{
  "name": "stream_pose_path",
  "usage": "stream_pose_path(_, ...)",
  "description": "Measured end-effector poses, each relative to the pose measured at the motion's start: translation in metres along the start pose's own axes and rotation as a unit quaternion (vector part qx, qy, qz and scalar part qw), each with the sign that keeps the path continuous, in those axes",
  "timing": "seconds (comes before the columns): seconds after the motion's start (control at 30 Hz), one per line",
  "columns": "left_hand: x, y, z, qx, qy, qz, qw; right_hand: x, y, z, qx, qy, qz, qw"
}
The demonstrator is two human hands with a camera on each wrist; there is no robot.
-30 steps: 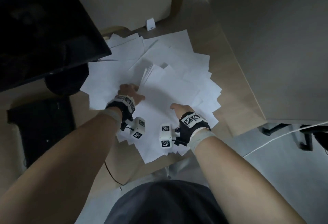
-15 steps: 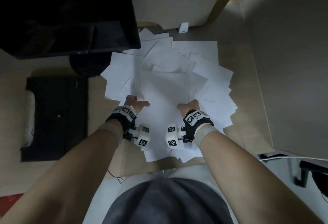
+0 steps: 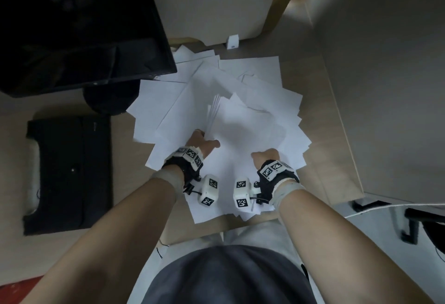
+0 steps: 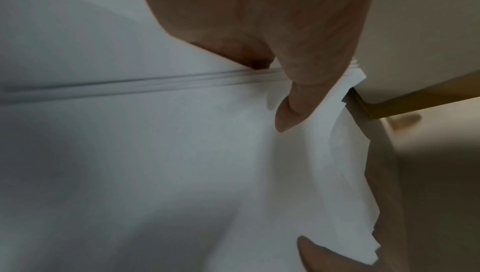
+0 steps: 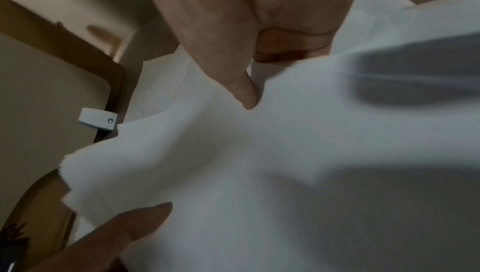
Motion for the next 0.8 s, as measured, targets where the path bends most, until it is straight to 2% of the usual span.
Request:
stream_pose_path(0.1, 0.005, 0.006, -0.008, 0.014, 0.013, 0.017, 1.0, 0.008, -0.014, -0.01, 0.011, -0.018, -0.025, 0.999)
stream_pose_path(0.2, 0.004, -0.015, -0.011, 0.078, 0.007, -0.047, 0.996, 0.008, -0.015, -0.013, 0.09, -0.008, -0.014, 0.996)
stream_pose_path(0.33, 0.008, -0.058, 0.002, 0.079, -0.028, -0.093, 0.992, 0.001, 0.001, 0.01, 0.126, -0.031, 0.027, 0.991)
stream_pose_path(0.5, 0.017, -0.104, 0.013, 0.117, -0.037, -0.111, 0.986, 0.011, 0.026, 0.045, 0.089, -0.075, 0.019, 0.993)
stream_pose_path(0.6, 0.028, -0.118, 0.017, 0.096, -0.042, -0.097, 0.99, 0.016, 0.036, 0.056, 0.121, -0.042, 0.017, 0.992)
stream_pose_path(0.7, 0.04, -0.123, 0.01, 0.1, -0.058, -0.084, 0.99, 0.015, 0.039, 0.074, 0.107, -0.024, -0.008, 0.994)
stream_pose_path(0.8, 0.049, -0.125, 0.001, 0.122, -0.067, -0.074, 0.988, 0.02, 0.05, 0.097, 0.097, -0.015, 0.027, 0.995)
Point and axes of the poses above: each hand's wrist, its own x-axis towards the middle knuckle, its own y-axis out of the palm, z = x × y, the point moved 7 cm from there along x, towards the middle knuckle, and after that the axes turned 12 degrees about z, right-handed, at the moved point
